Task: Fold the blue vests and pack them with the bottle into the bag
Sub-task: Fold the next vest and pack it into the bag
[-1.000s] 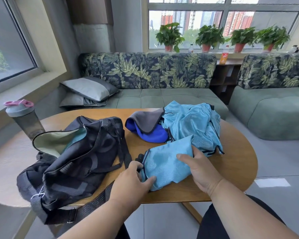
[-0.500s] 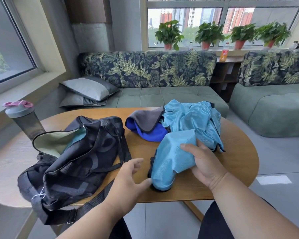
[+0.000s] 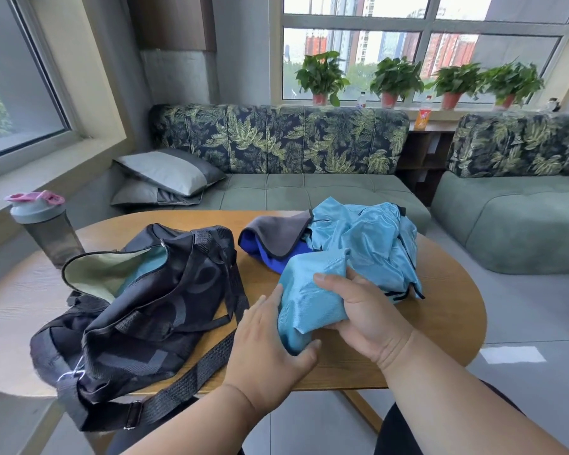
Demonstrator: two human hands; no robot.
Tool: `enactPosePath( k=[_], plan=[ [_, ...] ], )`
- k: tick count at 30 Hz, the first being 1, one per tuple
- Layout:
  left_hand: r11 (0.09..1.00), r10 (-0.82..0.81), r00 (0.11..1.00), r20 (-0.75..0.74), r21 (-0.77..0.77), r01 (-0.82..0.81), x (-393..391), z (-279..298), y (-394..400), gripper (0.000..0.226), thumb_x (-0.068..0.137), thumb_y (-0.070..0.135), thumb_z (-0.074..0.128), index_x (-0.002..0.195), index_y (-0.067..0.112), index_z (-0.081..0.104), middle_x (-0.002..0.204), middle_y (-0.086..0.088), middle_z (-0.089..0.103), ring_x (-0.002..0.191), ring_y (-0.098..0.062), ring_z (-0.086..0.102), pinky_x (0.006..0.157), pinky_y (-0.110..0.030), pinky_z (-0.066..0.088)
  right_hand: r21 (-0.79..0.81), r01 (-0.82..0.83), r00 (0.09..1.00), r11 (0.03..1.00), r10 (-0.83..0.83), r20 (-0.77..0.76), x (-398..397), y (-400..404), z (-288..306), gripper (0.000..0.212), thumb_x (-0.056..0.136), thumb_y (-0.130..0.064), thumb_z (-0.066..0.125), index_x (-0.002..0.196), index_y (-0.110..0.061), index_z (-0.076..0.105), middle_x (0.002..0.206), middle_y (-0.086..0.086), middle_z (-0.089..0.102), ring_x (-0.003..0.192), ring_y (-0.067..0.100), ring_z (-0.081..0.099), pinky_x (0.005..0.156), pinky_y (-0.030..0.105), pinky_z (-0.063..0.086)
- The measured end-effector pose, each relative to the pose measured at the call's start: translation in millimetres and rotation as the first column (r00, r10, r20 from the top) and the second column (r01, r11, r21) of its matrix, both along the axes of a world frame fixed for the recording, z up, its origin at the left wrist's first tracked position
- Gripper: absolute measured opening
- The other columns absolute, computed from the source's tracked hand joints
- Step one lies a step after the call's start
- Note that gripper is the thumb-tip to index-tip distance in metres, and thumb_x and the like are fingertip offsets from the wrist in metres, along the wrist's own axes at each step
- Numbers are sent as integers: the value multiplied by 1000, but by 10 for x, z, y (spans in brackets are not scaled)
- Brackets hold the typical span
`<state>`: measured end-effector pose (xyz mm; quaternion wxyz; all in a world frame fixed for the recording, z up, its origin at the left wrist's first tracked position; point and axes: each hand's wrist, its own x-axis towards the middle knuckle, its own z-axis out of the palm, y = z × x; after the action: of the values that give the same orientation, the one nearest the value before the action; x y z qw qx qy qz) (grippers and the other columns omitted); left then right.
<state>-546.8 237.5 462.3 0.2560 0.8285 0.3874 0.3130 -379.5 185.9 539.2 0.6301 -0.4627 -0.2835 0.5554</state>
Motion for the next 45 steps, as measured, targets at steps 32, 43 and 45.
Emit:
enactPosePath(
  k=[32, 43, 45],
  plan=[
    [977, -115, 983, -145, -198, 85, -863, -118, 386, 85, 60, 69, 87, 139, 51, 58, 152, 29, 38, 142, 9, 34, 123, -26, 33, -415, -363, -27, 834, 436, 900, -325, -90, -327, 18, 87, -37, 79, 86, -29, 63, 84, -19, 64, 80, 1, 54, 68, 22, 41],
    [919, -238, 969, -68, -339, 202, -890, 63, 102, 61, 84, 31, 89, 132, 53, 59, 125, 29, 62, 119, 14, 57, 102, -8, 44, -356, -301, 296, 885, 441, 847, -266, -379, -529, 16, 84, -33, 83, 91, -26, 69, 105, -11, 73, 92, 7, 67, 87, 28, 53],
    [914, -306, 947, -95, -307, 265, -870, 17, 135, 40, 87, 35, 86, 122, 48, 70, 117, 24, 67, 114, 3, 63, 100, -18, 48, -359, -302, 316, 883, 448, 836, -259, -401, -577, 17, 85, -34, 83, 91, -27, 69, 109, -12, 73, 97, 7, 66, 90, 27, 52]
  ],
)
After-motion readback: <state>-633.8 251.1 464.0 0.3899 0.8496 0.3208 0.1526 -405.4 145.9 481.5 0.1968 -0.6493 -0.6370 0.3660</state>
